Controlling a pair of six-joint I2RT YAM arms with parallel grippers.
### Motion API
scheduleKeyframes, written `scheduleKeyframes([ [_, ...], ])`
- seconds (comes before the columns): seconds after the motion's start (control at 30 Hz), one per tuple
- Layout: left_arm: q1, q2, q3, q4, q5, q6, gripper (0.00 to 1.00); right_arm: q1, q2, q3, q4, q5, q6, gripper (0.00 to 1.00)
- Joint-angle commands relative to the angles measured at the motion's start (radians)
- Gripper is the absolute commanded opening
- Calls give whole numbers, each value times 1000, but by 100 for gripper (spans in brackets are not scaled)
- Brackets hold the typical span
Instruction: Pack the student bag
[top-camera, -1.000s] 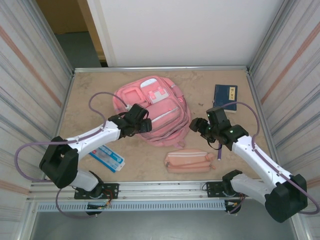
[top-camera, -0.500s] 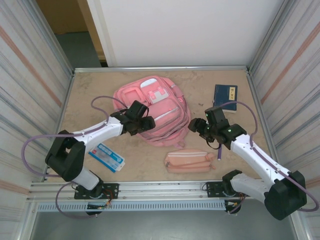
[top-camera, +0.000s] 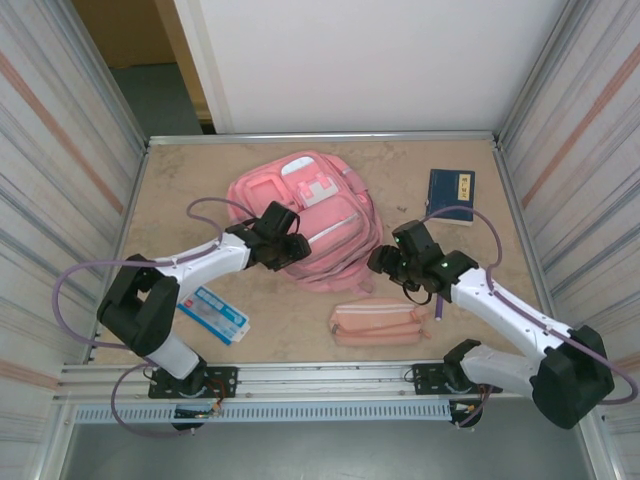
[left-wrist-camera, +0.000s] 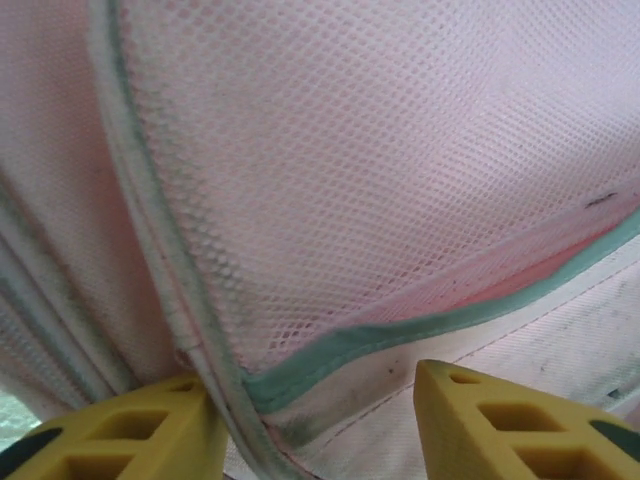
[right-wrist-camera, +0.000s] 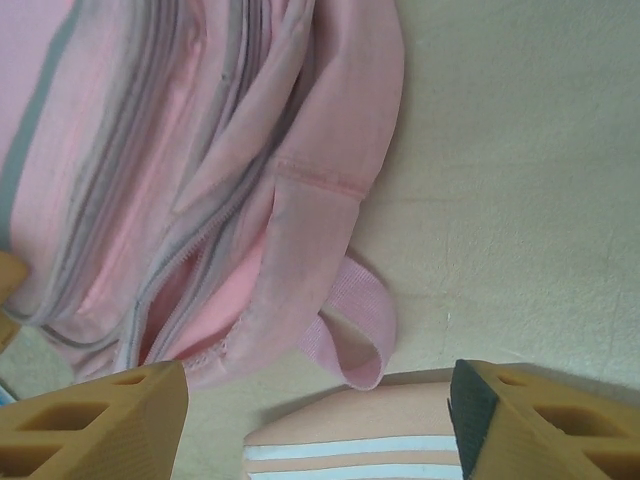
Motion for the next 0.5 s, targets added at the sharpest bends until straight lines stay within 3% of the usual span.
scheduleKeyframes([
  [0.0,5,-29,5,68,28,7,37,20,26,45,-1,20,-7,69],
  [0.13,15,-77,22,38,49,89,8,32,8,88,-80,23,38,73],
  [0.17,15,-92,21,47,58,106,5,33,-1,100,-112,13,56,73],
  [0.33,36,-117,66,83,206,135,0,25,-1,133,-201,-14,82,73],
  [0.47,41,-114,127,44,249,185,0,-37,73,170,-113,-247,24,73],
])
